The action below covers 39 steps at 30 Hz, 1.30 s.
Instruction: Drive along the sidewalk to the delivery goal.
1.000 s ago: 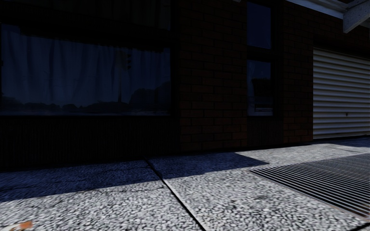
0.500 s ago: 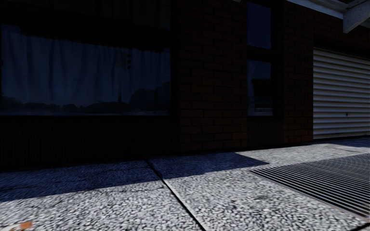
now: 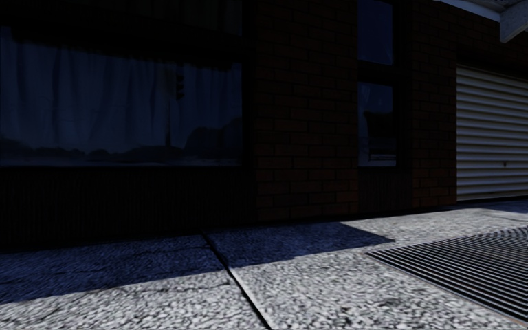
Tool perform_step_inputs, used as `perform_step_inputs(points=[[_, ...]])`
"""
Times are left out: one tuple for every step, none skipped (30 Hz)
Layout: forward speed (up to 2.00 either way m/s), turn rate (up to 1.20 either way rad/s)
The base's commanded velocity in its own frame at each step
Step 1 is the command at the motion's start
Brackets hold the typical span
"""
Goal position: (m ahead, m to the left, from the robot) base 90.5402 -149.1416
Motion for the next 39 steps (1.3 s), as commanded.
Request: perform_step_inputs(points=[[0.89, 0.0], [0.91, 0.0], [0.91, 0.0], [0.91, 0.0], [0.91, -0.03], [0.91, -0.12], [0.91, -0.12], [0.91, -0.2], [0.92, -0.27], [0.94, -0.35], [0.97, -0.39], [0.97, -0.39], [1.0, -0.41], [1.07, -0.42], [1.1, -0.44], [1.11, -0.53], [1.11, -0.53], [1.11, -0.59], [1.11, -0.66], [1.11, -0.7], [1.11, -0.71], [1.11, -0.71], [1.13, -0.71], [1.17, -0.71], [1.21, -0.71], [1.21, -0.71], [1.23, -0.71], [1.24, -0.71], [1.24, -0.74], [1.24, -0.74], [1.24, -0.78], [1.25, -0.79], [1.25, -0.79], [1.25, -0.79], [1.25, -0.79], [1.26, -0.79], [1.29, -0.79], [1.32, -0.79], [1.35, -0.79]])
